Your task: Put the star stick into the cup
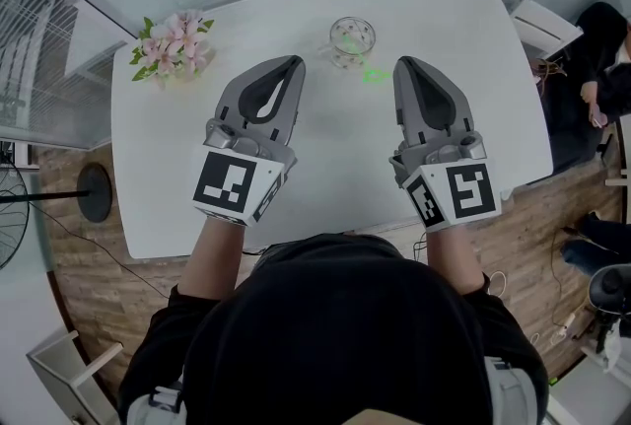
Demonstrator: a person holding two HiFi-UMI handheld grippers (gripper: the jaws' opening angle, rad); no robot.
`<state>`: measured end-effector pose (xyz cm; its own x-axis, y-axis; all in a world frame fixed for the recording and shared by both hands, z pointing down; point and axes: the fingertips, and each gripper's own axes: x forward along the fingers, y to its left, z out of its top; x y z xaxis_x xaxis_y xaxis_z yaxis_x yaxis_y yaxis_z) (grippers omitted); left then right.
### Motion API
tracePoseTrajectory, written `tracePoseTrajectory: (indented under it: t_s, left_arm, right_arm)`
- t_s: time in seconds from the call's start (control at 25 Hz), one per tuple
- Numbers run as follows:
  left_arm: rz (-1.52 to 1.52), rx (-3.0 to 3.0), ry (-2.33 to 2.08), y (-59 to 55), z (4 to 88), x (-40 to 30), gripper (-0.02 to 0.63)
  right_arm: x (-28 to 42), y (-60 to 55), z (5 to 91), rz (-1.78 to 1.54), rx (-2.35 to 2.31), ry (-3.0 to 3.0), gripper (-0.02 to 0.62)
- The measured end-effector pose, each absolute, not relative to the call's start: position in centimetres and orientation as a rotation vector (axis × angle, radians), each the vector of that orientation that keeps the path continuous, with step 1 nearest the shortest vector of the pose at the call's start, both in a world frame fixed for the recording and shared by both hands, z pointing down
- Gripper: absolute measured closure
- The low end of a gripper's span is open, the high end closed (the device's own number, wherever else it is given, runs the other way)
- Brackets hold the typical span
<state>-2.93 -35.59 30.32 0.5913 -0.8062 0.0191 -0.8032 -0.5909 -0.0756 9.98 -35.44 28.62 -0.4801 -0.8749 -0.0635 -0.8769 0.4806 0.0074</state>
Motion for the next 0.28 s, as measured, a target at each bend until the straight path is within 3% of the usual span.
tracePoseTrajectory:
  t_s: [0.28]
  left_arm:
    - [-0.07, -2.743, 1.393, -35.77, 30.45, -2.85, 0.592]
  right_arm:
    - [10.05, -35.59, 28.54, 0.06, -1.571, 2.655, 0.591]
